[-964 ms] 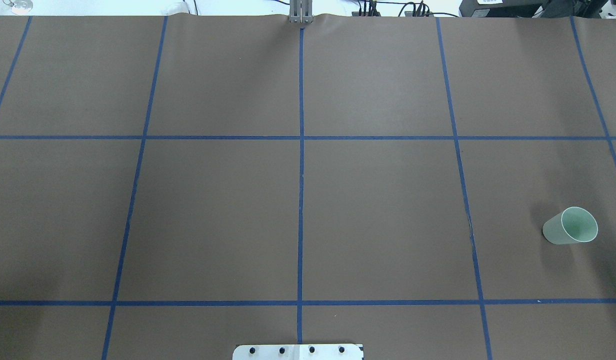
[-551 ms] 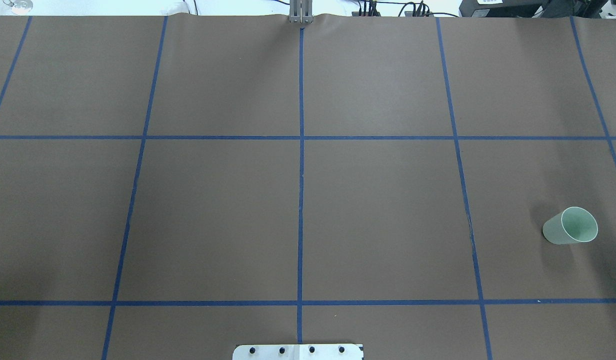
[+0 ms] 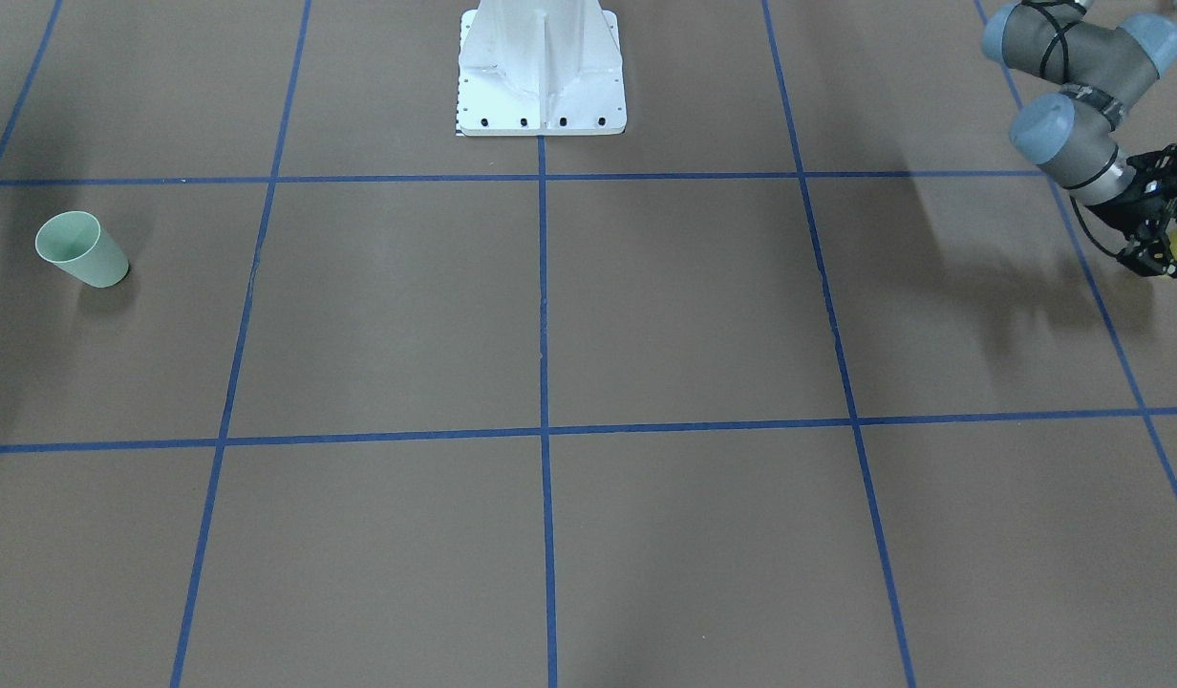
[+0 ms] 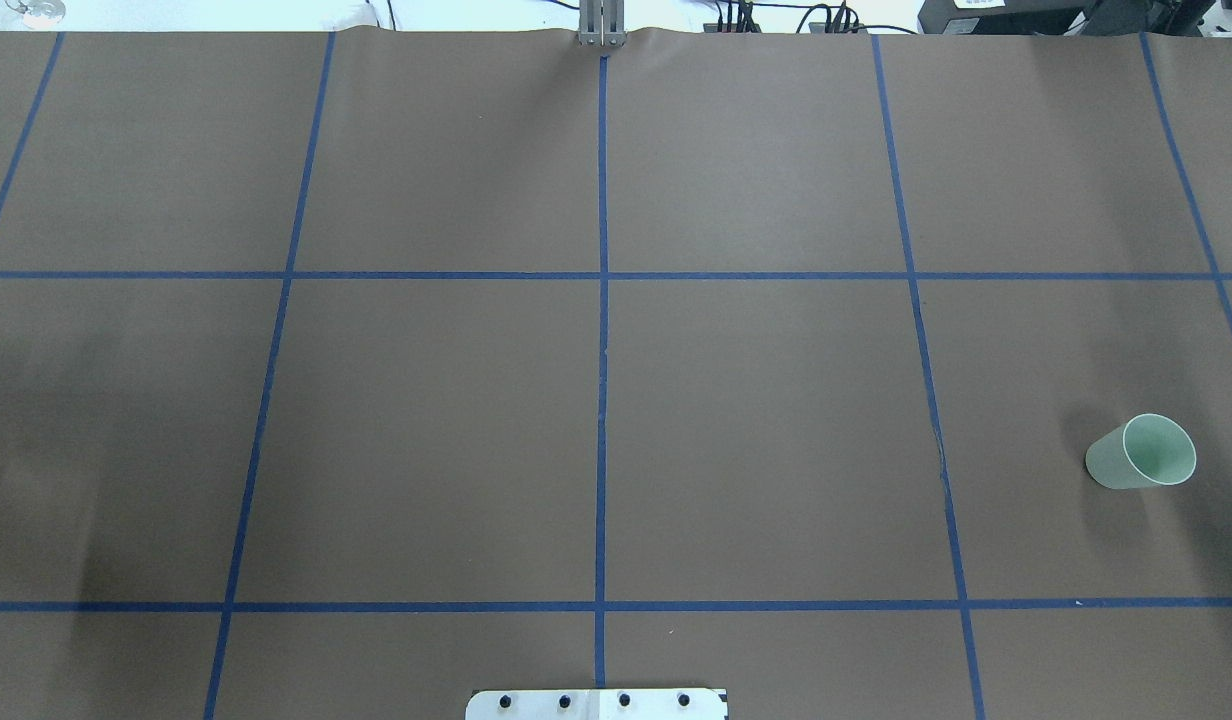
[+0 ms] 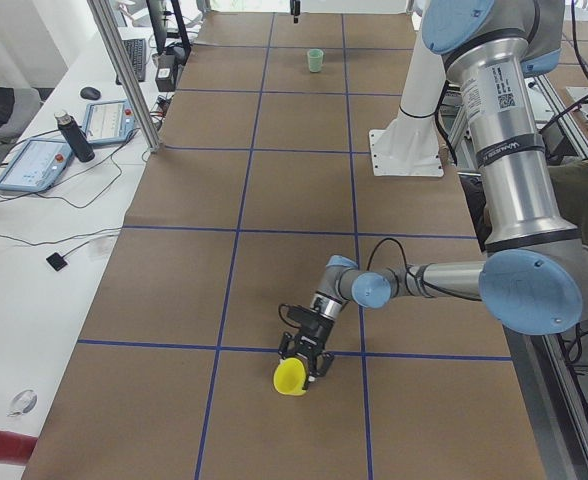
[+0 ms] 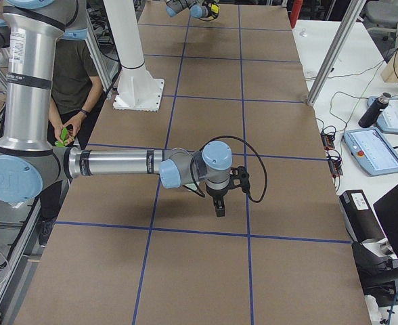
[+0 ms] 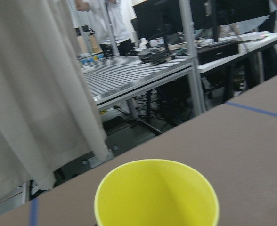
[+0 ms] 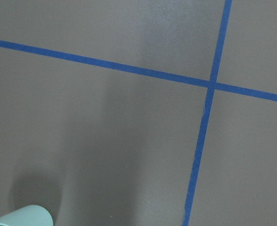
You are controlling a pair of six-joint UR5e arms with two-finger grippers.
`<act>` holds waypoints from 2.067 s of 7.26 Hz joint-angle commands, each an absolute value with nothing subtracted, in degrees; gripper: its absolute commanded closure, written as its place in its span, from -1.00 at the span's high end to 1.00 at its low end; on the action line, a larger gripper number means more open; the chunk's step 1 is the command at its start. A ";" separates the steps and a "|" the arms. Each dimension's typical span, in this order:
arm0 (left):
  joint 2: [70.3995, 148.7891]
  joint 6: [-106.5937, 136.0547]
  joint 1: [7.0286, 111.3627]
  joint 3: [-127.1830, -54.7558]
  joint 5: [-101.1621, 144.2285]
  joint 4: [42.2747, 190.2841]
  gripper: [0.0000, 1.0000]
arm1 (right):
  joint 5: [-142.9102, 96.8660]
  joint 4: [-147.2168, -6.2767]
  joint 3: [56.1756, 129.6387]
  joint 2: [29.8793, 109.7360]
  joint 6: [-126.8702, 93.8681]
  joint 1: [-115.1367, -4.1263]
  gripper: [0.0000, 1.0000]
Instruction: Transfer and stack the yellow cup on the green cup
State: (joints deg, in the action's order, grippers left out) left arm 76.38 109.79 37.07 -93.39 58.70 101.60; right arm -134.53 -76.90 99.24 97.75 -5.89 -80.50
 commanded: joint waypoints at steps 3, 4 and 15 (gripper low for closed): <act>101.45 82.56 43.42 -90.97 57.22 106.34 -0.36 | -134.74 -76.99 96.24 92.83 -6.59 -80.42 1.00; 108.04 79.92 42.81 -90.71 57.56 106.61 -0.36 | -134.82 -76.99 95.11 91.25 -6.77 -80.16 1.00; 138.08 45.81 24.53 -67.41 73.56 155.80 -0.09 | -135.99 -76.55 95.10 64.63 -48.28 -62.00 0.99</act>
State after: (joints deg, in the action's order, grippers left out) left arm 137.92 48.95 25.81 -67.63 73.43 152.27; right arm -138.18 -76.55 95.08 68.59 -40.81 -66.07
